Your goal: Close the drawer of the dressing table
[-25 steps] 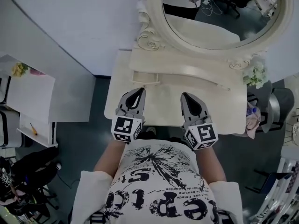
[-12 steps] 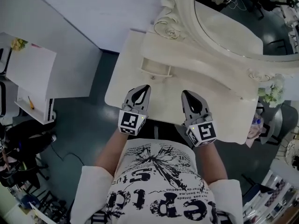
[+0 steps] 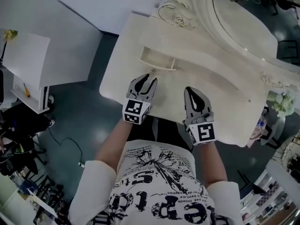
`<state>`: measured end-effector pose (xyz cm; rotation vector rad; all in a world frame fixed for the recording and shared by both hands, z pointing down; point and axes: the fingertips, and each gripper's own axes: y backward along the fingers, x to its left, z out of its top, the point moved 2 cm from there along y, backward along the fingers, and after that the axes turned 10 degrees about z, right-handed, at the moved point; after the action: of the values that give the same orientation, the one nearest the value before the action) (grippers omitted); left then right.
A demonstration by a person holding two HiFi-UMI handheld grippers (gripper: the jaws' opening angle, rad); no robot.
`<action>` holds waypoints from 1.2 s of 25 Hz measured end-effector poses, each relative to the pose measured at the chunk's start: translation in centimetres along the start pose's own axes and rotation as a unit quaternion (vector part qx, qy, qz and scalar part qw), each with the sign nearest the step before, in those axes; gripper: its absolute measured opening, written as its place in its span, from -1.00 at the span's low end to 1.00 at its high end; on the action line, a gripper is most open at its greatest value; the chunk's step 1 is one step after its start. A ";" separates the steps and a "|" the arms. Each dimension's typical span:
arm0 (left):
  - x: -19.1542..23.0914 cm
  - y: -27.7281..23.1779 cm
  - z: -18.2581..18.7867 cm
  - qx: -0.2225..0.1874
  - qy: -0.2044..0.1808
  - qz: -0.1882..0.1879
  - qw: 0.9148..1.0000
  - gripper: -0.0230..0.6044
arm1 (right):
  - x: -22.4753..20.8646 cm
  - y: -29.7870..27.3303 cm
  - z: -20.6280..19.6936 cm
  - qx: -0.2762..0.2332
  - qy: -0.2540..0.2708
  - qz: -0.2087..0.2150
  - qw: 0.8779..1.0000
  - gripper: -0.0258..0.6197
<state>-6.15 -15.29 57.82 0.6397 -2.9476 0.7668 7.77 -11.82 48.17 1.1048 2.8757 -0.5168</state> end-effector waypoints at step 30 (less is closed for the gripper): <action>1.3 -5.5 -0.3 0.064 -0.004 0.030 0.997 -0.60 | -2.1 0.4 -1.3 0.023 -0.051 -0.013 0.998 -0.87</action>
<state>-5.20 -20.01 60.84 0.5645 -2.9549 0.9684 9.75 -12.51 49.52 1.0161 2.8076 -0.6230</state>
